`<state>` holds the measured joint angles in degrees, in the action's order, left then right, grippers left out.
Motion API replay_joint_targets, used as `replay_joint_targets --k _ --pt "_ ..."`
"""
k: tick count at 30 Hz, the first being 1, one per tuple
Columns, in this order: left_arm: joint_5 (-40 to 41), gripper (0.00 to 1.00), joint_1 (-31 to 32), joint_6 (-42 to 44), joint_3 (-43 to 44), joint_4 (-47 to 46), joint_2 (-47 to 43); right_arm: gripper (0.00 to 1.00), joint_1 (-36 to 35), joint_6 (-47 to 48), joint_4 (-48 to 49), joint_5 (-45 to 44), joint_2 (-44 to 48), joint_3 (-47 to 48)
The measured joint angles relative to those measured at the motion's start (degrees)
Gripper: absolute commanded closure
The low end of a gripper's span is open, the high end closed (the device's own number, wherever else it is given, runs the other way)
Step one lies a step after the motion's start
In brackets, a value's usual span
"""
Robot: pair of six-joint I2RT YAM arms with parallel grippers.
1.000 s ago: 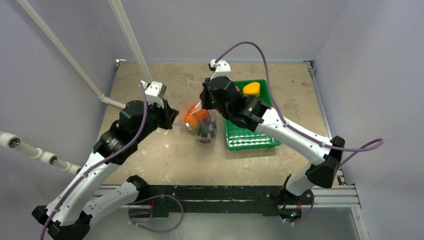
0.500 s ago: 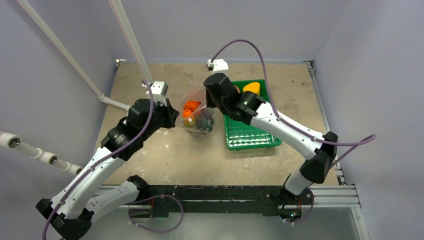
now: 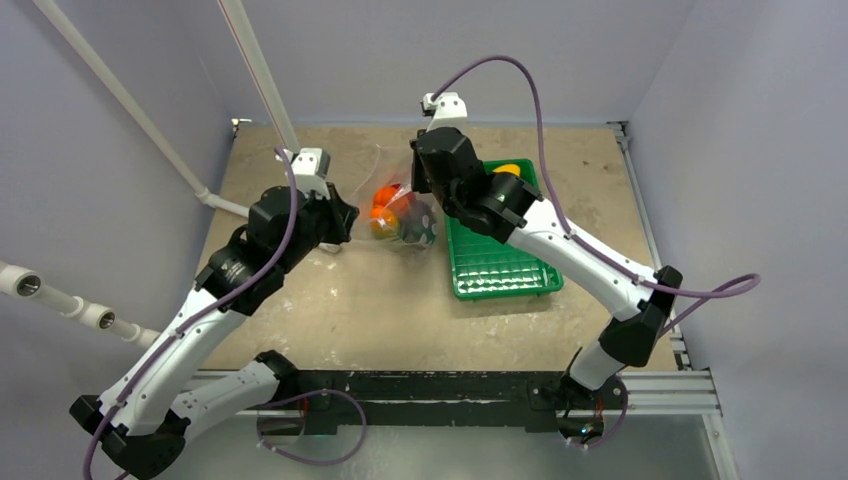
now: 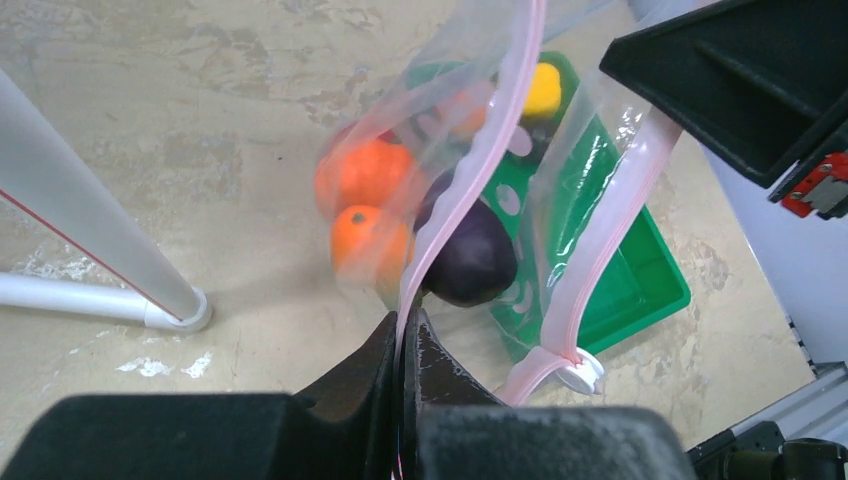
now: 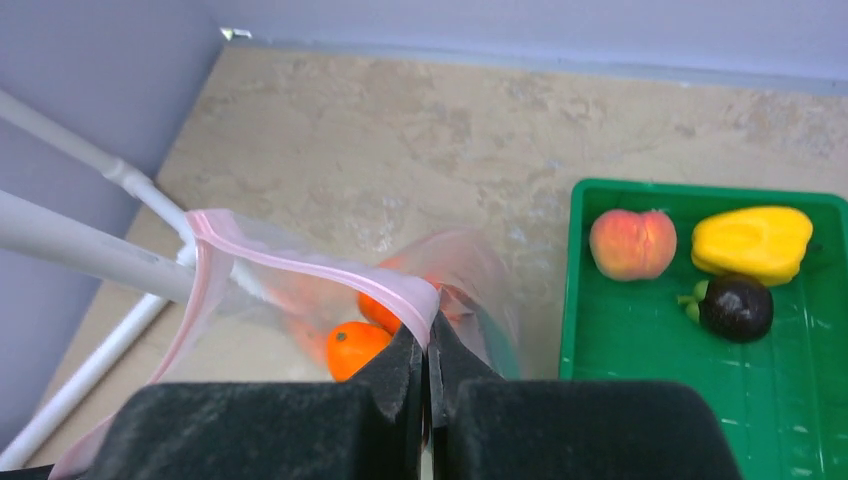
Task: Place the food in the zip-top bag and seal the zipper
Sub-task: Adjust the zipper food storage bag at the center of the board.
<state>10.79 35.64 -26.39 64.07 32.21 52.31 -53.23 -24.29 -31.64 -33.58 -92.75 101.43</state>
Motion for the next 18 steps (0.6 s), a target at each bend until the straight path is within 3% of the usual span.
replay_joint_targets --k 13,18 --pt "0.48 1.0 0.0 0.02 -7.02 -1.66 -0.83 1.0 0.07 -1.22 2.54 2.54 -1.14 -8.61" --pt "0.39 1.0 0.0 0.68 -6.97 -2.19 -0.81 0.77 0.15 -1.4 2.84 3.08 -1.29 -8.55"
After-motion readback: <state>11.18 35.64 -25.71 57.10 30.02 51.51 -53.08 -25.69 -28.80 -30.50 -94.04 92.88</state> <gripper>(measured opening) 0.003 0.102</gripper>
